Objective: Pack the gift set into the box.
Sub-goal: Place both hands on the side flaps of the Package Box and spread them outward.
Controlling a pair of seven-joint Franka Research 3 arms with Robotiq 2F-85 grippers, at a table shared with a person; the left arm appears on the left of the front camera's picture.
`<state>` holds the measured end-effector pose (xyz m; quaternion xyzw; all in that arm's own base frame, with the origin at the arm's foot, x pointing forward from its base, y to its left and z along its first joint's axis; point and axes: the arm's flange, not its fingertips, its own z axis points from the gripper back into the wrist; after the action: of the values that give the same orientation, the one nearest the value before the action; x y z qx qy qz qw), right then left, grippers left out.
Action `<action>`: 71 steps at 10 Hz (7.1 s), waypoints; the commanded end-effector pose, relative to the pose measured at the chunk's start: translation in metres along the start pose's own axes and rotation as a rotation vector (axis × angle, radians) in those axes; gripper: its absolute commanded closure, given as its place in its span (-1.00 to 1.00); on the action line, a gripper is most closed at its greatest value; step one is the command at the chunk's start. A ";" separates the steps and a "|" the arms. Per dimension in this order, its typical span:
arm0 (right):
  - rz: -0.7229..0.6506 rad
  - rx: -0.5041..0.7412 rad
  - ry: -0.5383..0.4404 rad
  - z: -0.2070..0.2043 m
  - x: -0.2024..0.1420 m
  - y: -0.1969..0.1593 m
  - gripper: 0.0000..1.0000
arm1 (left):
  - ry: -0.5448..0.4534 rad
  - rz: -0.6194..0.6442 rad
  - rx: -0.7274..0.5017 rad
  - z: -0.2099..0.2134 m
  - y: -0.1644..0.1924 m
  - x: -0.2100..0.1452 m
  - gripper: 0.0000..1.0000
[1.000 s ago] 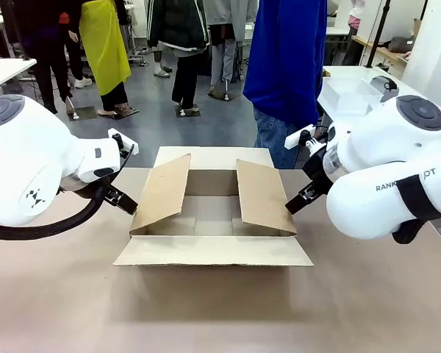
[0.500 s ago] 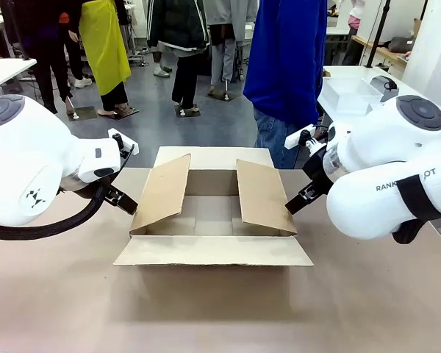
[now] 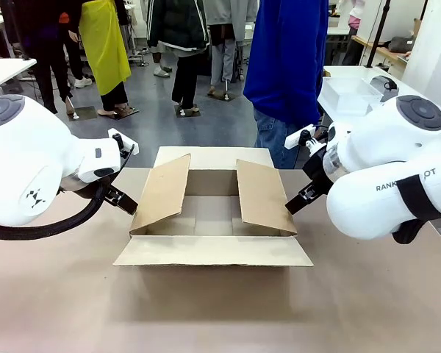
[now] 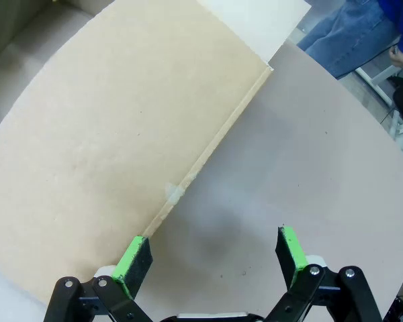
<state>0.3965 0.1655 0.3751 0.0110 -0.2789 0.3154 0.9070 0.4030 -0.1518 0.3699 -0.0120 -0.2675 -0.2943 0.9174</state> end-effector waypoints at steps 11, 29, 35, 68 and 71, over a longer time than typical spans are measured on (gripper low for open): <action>-0.292 -0.091 0.070 0.050 -0.034 -0.064 -1.00 | 0.007 0.154 0.134 0.056 0.041 -0.042 -1.00; -0.572 0.806 -0.242 0.161 -0.217 -0.199 -1.00 | -0.435 0.784 -0.931 0.185 0.206 -0.237 -1.00; -0.043 0.537 -0.030 0.183 -0.008 0.048 -1.00 | 0.103 0.394 -0.666 0.240 -0.017 0.010 -1.00; -0.302 0.365 -0.066 0.133 0.016 0.086 -1.00 | 0.398 0.655 0.185 -0.007 -0.107 0.169 -1.00; -0.302 0.365 -0.066 0.133 0.016 0.086 -1.00 | 0.406 0.665 0.262 -0.011 -0.102 0.159 -1.00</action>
<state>0.2892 0.2186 0.4817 0.2234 -0.2374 0.2214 0.9191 0.4629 -0.3173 0.4238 0.0592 -0.0862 0.0468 0.9934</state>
